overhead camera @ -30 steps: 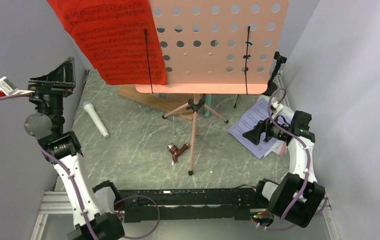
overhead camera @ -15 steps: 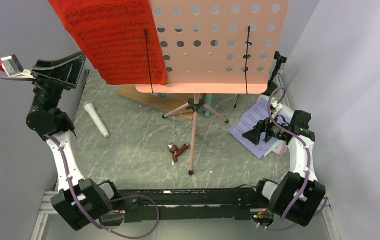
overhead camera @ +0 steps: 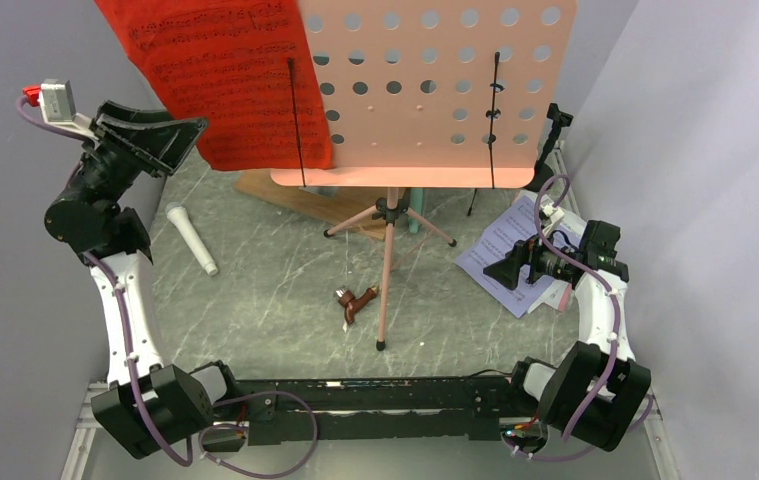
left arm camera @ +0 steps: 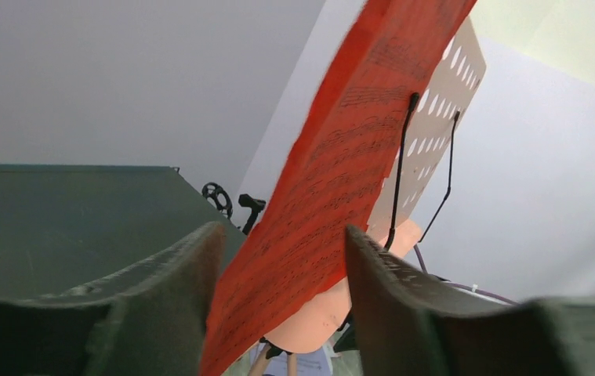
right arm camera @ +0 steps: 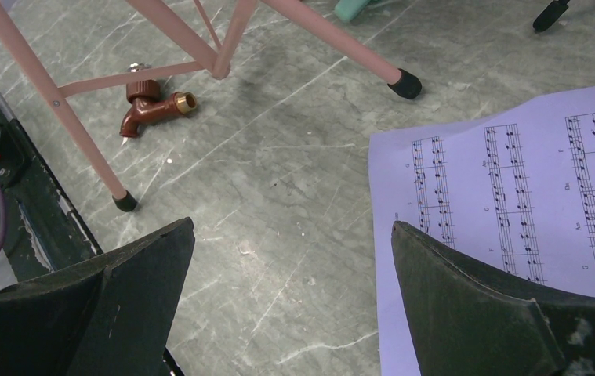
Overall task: Pack up the instrument practice props
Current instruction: Pick up the sheet music from the music stand.
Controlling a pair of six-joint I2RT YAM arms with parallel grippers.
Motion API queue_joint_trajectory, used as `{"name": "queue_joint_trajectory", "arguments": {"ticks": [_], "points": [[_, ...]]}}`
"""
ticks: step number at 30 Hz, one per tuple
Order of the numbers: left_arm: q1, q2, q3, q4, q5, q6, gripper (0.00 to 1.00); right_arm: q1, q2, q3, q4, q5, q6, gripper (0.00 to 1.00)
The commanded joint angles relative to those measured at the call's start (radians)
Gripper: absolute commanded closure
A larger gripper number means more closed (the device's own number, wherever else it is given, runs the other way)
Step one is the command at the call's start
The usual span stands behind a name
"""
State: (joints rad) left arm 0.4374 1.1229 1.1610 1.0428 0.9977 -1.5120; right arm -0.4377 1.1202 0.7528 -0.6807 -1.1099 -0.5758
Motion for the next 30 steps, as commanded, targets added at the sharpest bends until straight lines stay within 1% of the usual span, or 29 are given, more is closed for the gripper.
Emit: {"name": "queue_joint_trajectory", "arguments": {"ticks": [1,2,6,7,10,15,21,24,28,30], "points": [[-0.019,-0.016,0.045,-0.108,0.048,0.1,0.43,0.002,0.004,0.037,0.012,-0.028,-0.02,0.01],[-0.02,-0.013,0.047,-0.112,0.048,0.105,0.49,0.002,0.004,0.036,0.012,-0.028,-0.019,0.01],[-0.023,-0.004,0.062,-0.124,0.04,0.11,0.95,0.003,0.005,0.036,0.011,-0.027,-0.019,0.01],[-0.024,-0.003,0.063,-0.128,0.037,0.113,1.0,0.003,0.004,0.037,0.01,-0.026,-0.019,0.01],[-0.022,-0.024,0.052,-0.161,-0.007,0.152,1.0,0.002,0.006,0.037,0.009,-0.027,-0.021,0.01],[-0.016,-0.142,0.026,-0.403,-0.178,0.364,1.0,0.002,0.008,0.039,0.003,-0.024,-0.025,0.01],[-0.018,-0.235,-0.019,-0.624,-0.398,0.48,1.0,0.003,0.012,0.04,0.002,-0.022,-0.027,0.01],[-0.038,-0.276,0.004,-0.82,-0.54,0.561,1.0,0.003,0.016,0.04,0.003,-0.021,-0.027,0.01],[-0.069,-0.296,0.099,-1.142,-0.762,0.638,1.0,0.006,0.021,0.041,0.003,-0.019,-0.026,0.01],[-0.083,-0.302,0.118,-1.235,-0.846,0.662,1.0,0.008,0.022,0.04,0.004,-0.016,-0.024,0.01]]}}
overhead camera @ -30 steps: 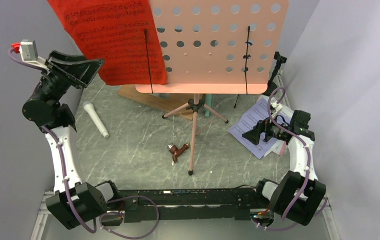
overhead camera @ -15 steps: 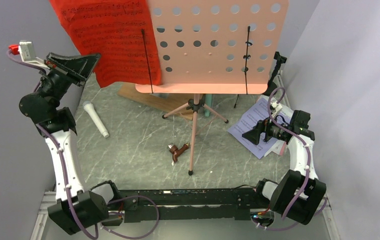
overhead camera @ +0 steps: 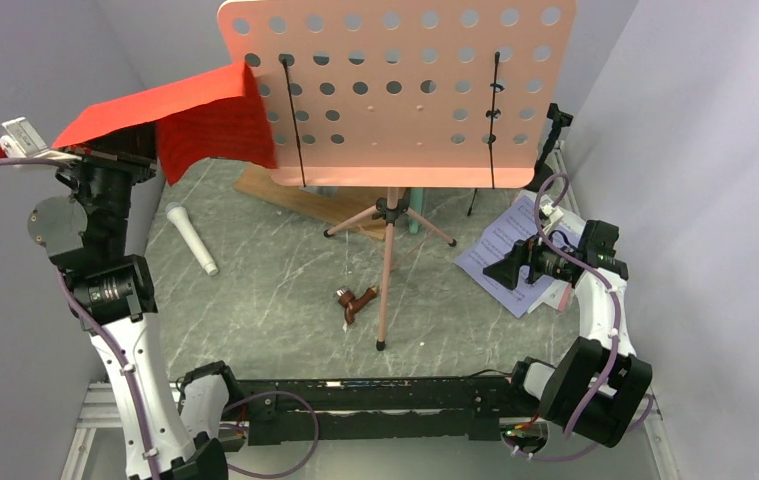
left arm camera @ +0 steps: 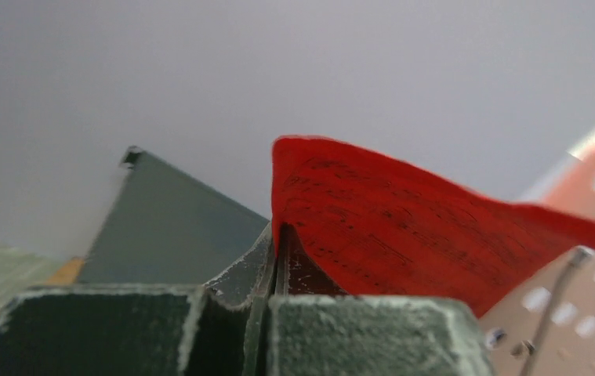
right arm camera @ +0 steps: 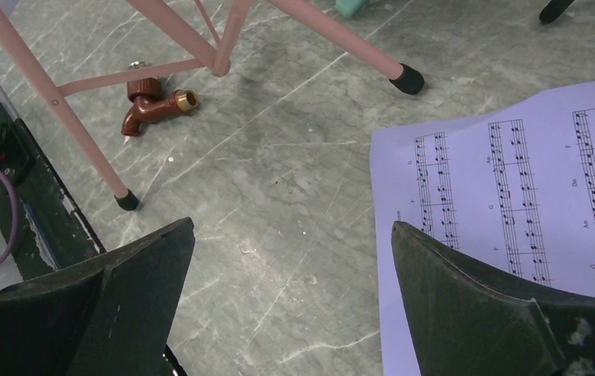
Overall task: Pack up the instrument practice props
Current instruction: Pick up the sheet music from the music stand.
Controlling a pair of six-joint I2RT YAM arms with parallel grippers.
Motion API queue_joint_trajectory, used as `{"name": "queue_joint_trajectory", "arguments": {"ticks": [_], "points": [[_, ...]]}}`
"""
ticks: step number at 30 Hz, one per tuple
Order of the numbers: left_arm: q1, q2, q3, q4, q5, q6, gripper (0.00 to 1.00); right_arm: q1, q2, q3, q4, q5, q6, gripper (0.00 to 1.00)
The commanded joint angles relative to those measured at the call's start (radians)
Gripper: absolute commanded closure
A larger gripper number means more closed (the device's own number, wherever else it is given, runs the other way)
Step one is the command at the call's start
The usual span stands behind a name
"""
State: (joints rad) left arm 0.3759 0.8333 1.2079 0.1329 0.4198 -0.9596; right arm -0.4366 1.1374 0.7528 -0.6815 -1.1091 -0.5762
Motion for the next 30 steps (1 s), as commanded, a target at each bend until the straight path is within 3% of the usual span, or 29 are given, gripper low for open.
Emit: {"name": "queue_joint_trajectory", "arguments": {"ticks": [1,9,17,21,25,30], "points": [[-0.029,-0.016,0.076,-0.357,-0.295,0.118,1.0,0.008,0.007,0.04,0.006,-0.014,-0.022,0.01],[-0.069,-0.093,0.003,-0.495,-0.318,0.188,1.0,0.009,0.011,0.041,0.005,-0.005,-0.023,0.01],[-0.183,-0.253,-0.066,-0.623,-0.229,0.414,1.0,0.017,0.019,0.045,-0.004,-0.003,-0.033,0.01],[-0.261,-0.323,-0.071,-0.759,-0.261,0.478,1.0,0.021,0.022,0.047,-0.009,0.0,-0.038,0.01],[-0.321,-0.367,-0.05,-0.996,-0.318,0.473,1.0,0.025,0.022,0.048,-0.013,0.002,-0.044,0.01],[-0.329,-0.444,-0.079,-1.139,-0.223,0.443,1.0,0.037,0.027,0.049,-0.016,0.007,-0.05,0.01]]}}
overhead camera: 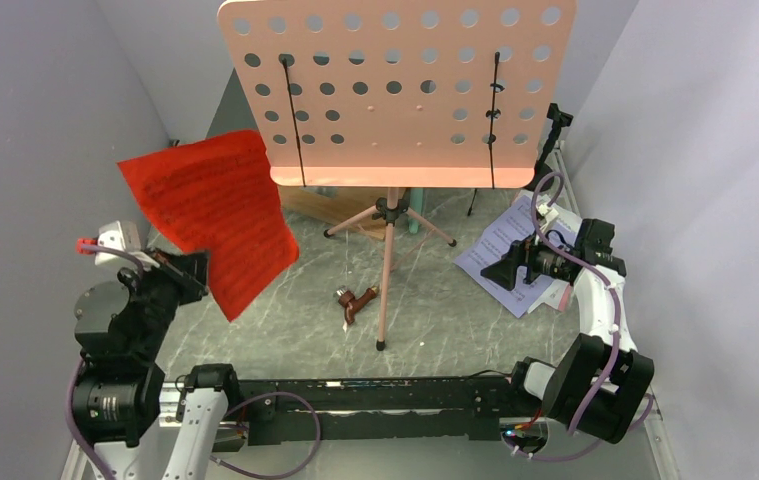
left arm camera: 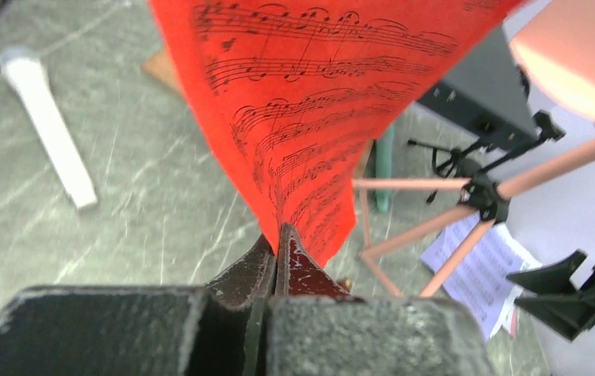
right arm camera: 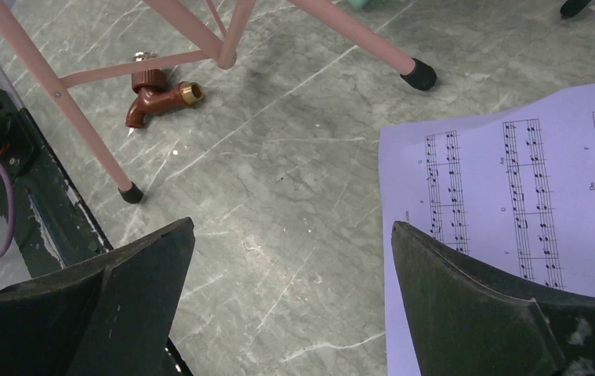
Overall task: Pack up the instrument practice props
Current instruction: Pick up the sheet music from the music stand.
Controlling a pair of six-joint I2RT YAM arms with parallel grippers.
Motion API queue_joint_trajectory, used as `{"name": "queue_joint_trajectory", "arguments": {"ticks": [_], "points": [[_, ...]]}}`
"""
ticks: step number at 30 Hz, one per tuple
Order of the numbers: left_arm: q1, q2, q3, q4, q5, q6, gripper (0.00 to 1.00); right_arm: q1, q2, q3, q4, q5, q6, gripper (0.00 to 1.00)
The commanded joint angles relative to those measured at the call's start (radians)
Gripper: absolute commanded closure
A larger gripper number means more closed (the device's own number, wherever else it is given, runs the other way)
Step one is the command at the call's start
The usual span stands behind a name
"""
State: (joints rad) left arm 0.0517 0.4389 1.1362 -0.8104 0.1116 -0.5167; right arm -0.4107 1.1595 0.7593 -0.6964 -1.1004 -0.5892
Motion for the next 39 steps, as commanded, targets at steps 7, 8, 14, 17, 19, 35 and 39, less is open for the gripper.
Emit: {"name": "queue_joint_trajectory", "arguments": {"ticks": [7,8,14,17,19,35,39], "points": [[-0.008,-0.051,-0.004,-0.277,0.304,0.055,1.0,0.028,0.01,0.046,-0.041,-0.039,-0.087,0.01],[-0.008,-0.045,-0.008,-0.28,0.344,0.071,1.0,0.03,0.01,0.047,-0.048,-0.045,-0.1,0.01],[-0.009,-0.056,-0.043,-0.248,0.544,0.187,1.0,0.042,0.011,0.049,-0.067,-0.06,-0.123,0.01],[-0.016,-0.068,-0.1,-0.205,0.689,0.243,1.0,0.048,0.014,0.051,-0.07,-0.058,-0.128,0.01],[-0.027,-0.072,-0.134,-0.181,0.747,0.257,1.0,0.049,0.016,0.052,-0.075,-0.061,-0.133,0.0],[-0.128,-0.008,-0.245,0.044,1.079,0.142,1.0,0.075,0.02,0.067,-0.158,-0.116,-0.24,0.0],[-0.163,0.057,-0.22,0.031,1.092,0.193,1.0,0.081,0.023,0.074,-0.19,-0.128,-0.276,0.0]]}}
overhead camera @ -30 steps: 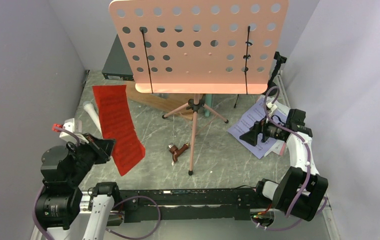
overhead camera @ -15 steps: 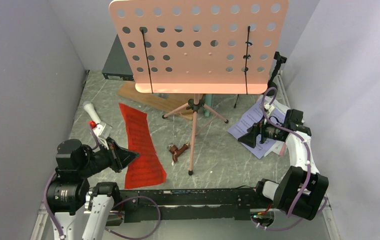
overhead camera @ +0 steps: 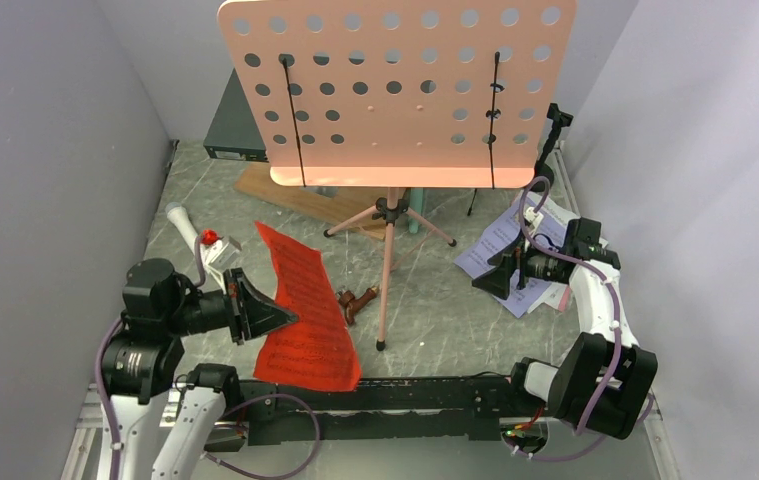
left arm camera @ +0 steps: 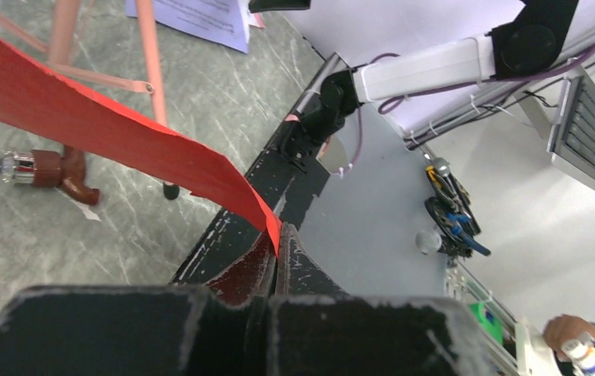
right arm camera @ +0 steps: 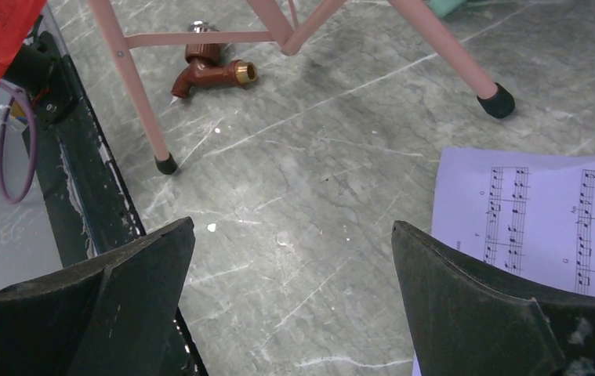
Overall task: Pack up the instrument practice props
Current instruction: Pick up the sheet music from the music stand.
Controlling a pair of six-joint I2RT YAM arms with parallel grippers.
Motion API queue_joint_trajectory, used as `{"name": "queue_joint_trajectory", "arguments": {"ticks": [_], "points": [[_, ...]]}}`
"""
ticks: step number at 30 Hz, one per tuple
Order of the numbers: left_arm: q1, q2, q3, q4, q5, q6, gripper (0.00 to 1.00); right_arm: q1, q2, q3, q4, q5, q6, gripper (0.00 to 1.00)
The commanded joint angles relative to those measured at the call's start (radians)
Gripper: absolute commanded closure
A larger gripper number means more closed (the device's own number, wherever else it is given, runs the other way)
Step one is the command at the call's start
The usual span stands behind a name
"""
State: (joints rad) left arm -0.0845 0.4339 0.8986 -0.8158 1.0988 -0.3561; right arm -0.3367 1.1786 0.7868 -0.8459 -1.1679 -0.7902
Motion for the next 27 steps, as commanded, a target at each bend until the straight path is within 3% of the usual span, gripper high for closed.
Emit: {"name": "queue_joint_trajectory", "arguments": {"ticks": [1,15,27], "points": [[-0.035,0.074,0.02,0.038,0.11,0.043,1.0,0.008,0.003,0.046,-0.045,-0.061,-0.079,0.0],[-0.134,0.187,0.052,0.087,0.135,0.113,1.0,0.022,0.02,0.065,-0.131,-0.09,-0.186,0.0],[-0.251,0.218,0.068,0.174,0.076,0.069,1.0,0.027,0.029,0.083,-0.249,-0.128,-0.333,0.0]]}}
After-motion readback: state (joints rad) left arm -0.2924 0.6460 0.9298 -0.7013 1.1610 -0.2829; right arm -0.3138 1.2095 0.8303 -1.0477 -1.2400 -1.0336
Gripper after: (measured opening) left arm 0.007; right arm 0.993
